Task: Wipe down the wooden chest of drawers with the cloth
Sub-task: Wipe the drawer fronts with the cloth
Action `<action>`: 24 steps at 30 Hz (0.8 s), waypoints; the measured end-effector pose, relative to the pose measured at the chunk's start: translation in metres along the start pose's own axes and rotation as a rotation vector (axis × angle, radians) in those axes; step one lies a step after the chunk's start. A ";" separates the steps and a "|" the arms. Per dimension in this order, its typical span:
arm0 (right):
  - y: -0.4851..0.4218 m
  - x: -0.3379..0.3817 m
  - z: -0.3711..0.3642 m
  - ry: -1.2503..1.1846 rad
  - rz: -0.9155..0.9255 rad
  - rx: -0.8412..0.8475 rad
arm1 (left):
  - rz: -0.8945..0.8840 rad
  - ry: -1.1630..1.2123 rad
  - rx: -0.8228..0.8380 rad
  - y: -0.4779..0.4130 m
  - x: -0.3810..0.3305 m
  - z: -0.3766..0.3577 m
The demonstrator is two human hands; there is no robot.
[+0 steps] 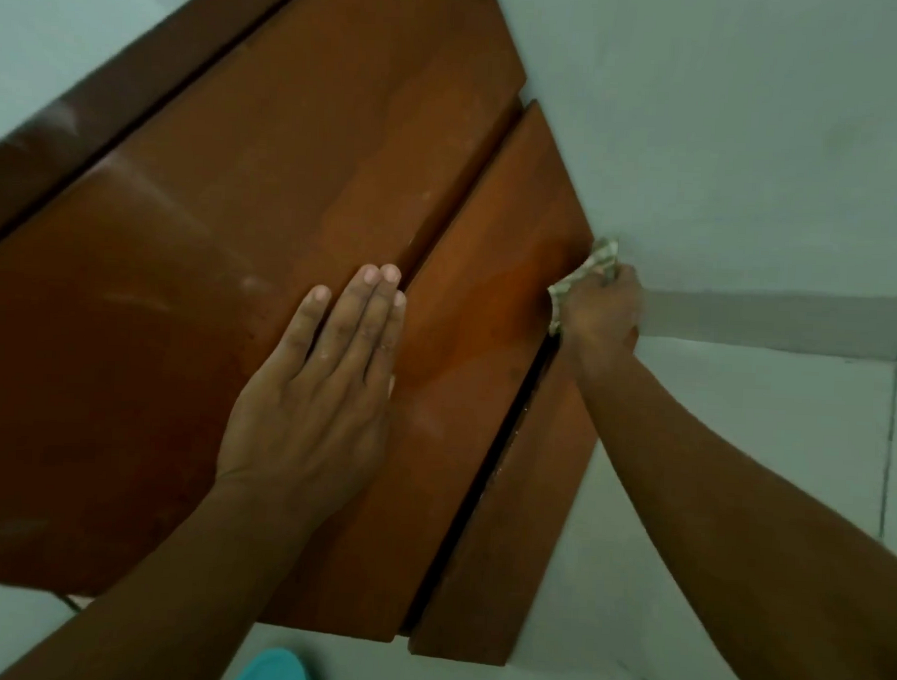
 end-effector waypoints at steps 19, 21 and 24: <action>0.004 0.069 -0.055 0.291 0.893 0.094 | -0.006 0.058 -0.058 0.000 -0.001 -0.008; -0.008 0.066 -0.047 0.342 0.788 0.005 | -0.003 0.054 -0.057 0.000 -0.001 -0.007; -0.022 0.064 -0.038 0.256 0.463 -0.007 | 0.003 0.045 -0.050 -0.001 0.000 -0.007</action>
Point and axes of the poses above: each hand's wrist, its own y-axis away from the middle knuckle, its own z-axis out of the back of the hand, x = y × z, the point moved 5 cm from there along -y, towards the middle knuckle, and after that the axes turned 9 degrees about -z, right-handed, at the moved point
